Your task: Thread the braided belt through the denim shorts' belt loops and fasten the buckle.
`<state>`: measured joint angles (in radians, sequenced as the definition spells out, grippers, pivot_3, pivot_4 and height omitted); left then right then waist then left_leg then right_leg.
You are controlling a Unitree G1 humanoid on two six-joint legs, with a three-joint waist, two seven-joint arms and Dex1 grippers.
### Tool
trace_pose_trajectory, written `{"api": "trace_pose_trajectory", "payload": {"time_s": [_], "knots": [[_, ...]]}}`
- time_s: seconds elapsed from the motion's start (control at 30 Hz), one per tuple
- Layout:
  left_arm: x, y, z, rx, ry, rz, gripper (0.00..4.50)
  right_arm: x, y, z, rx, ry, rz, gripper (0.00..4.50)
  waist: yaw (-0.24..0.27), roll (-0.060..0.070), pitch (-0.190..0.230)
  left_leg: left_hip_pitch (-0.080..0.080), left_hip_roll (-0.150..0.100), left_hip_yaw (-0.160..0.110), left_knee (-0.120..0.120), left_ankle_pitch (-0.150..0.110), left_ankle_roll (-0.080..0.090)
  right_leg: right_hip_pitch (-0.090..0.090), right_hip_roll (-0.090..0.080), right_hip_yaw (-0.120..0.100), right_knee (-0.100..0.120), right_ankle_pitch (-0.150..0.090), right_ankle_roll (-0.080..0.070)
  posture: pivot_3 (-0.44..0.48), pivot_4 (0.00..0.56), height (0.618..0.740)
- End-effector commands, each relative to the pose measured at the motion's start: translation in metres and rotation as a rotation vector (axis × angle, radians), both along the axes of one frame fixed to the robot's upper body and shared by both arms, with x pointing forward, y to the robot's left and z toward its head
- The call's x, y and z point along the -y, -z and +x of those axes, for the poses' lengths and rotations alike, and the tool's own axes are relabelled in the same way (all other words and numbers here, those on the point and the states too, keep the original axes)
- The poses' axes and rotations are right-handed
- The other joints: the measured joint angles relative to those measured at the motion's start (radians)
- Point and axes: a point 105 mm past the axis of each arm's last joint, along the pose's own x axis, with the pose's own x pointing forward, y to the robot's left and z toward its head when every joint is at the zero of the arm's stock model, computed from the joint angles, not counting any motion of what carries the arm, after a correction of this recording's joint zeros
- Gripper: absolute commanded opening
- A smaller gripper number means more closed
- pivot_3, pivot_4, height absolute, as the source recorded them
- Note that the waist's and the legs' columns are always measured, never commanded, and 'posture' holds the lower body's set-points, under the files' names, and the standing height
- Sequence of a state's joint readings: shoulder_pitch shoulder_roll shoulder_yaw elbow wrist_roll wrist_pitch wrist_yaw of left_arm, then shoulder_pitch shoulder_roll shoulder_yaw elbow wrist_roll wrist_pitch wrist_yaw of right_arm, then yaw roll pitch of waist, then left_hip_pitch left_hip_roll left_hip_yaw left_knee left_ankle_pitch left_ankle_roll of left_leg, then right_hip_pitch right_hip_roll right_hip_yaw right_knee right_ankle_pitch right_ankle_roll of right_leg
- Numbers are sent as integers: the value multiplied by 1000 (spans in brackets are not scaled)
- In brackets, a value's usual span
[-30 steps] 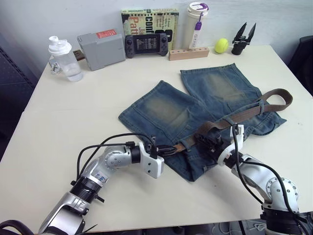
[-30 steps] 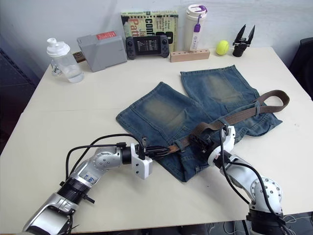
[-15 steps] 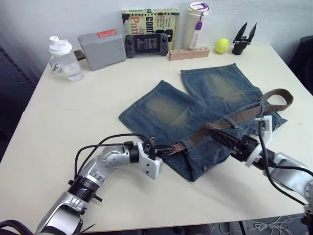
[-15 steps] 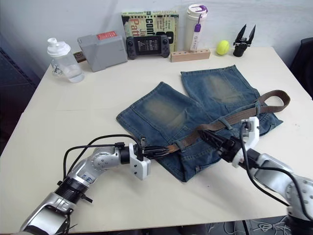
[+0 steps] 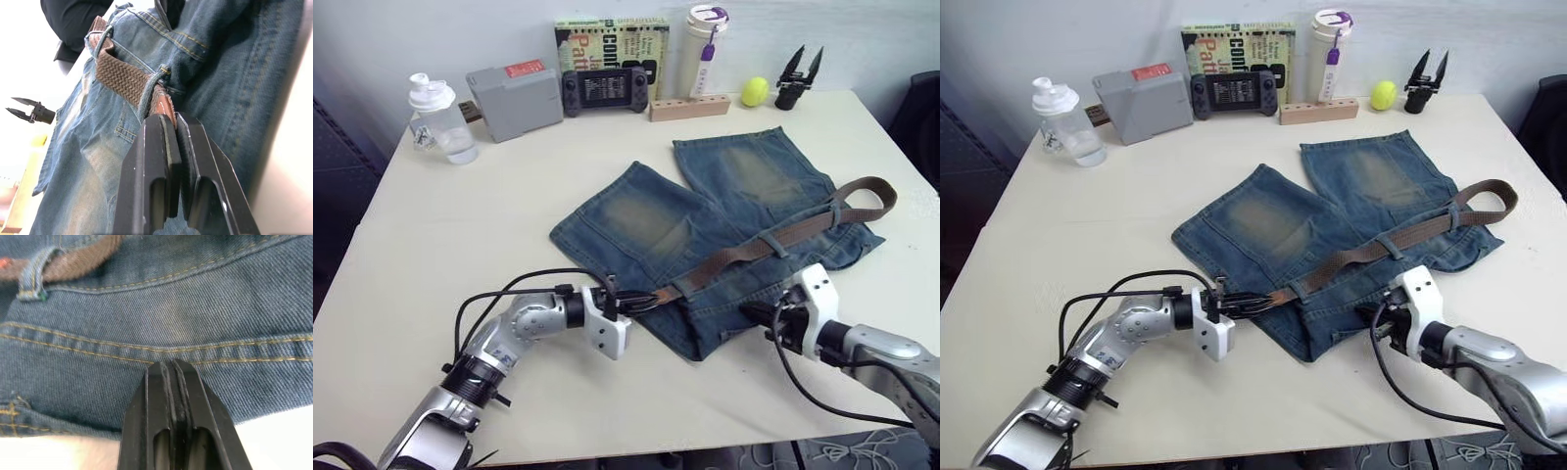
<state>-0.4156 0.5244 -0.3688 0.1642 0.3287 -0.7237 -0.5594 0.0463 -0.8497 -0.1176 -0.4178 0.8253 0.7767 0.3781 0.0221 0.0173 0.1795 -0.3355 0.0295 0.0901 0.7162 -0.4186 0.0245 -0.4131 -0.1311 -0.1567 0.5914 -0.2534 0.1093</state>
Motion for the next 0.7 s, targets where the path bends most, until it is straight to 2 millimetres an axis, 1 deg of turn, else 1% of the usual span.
{"api": "trace_pose_trajectory", "payload": {"time_s": [0.03, 0.1, 0.27, 0.4, 0.43, 0.53, 0.6, 0.63, 0.67, 0.7], "knots": [[-24, -9, -5, 39, -39, -22, 0, 12, 21, 3, -99, 103, 1, 44, -3, -5, -3, 1, 1, 0, 0, 0, 0, 1, 0, 0, 0, 0, 0, 0, 150, 726], [-37, -8, -7, 39, -63, -14, 0, 8, 23, 2, -116, 97, 11, 44, -8, -8, -5, 1, 3, -1, 0, 0, 0, 1, 0, 0, 0, 0, 0, 0, 150, 726], [-110, 5, -22, -6, -178, 98, 0, -4, 28, 1, -147, 83, 33, 44, -26, -12, -7, 2, 4, -9, 0, -1, -1, 1, -2, 0, 0, -1, -1, 0, 150, 726], [-175, 20, -51, -70, -226, 252, 0, -12, 26, 3, -147, 69, 57, 44, -45, -11, -7, 2, 7, -10, -1, -2, -3, 0, -1, -2, 1, -2, -4, 0, 150, 726], [-194, 26, -60, -98, -252, 298, 0, -14, 25, 3, -147, 67, 64, 44, -46, -10, -8, 3, 7, -10, -2, -2, -3, 0, -1, -2, 1, -3, -5, 0, 150, 726], [-241, 43, -84, -176, -310, 437, 0, -17, 25, 4, -149, 58, 73, 44, -52, -8, -9, 3, 7, -9, -3, -3, -4, 0, -1, -3, 1, -3, -6, 0, 150, 726], [-277, 48, -97, -237, -401, 527, 0, -19, 25, 5, -150, 50, 75, 44, -53, -8, -11, 4, 7, -8, -4, -3, -3, -1, 0, -4, 1, -3, -6, 0, 150, 726], [-295, 48, -99, -255, -471, 568, 390, -21, 25, 5, -151, 45, 76, 15, -53, -9, -13, 5, 7, -7, -6, -3, -3, -1, 0, -4, 2, -3, -6, 0, 150, 726], [-307, 47, -99, -260, -516, 593, 828, -21, 25, 5, -152, 42, 76, 0, -52, -9, -15, 8, 7, -4, -9, -3, -3, 0, -1, -4, 2, -4, -6, 0, 150, 726], [-316, 46, -98, -252, -558, 615, 1111, -22, 25, 5, -152, 39, 77, 0, -51, -8, -17, 14, 7, 0, -15, -3, -3, 2, -1, -3, 1, -4, -7, 0, 150, 726]]}}
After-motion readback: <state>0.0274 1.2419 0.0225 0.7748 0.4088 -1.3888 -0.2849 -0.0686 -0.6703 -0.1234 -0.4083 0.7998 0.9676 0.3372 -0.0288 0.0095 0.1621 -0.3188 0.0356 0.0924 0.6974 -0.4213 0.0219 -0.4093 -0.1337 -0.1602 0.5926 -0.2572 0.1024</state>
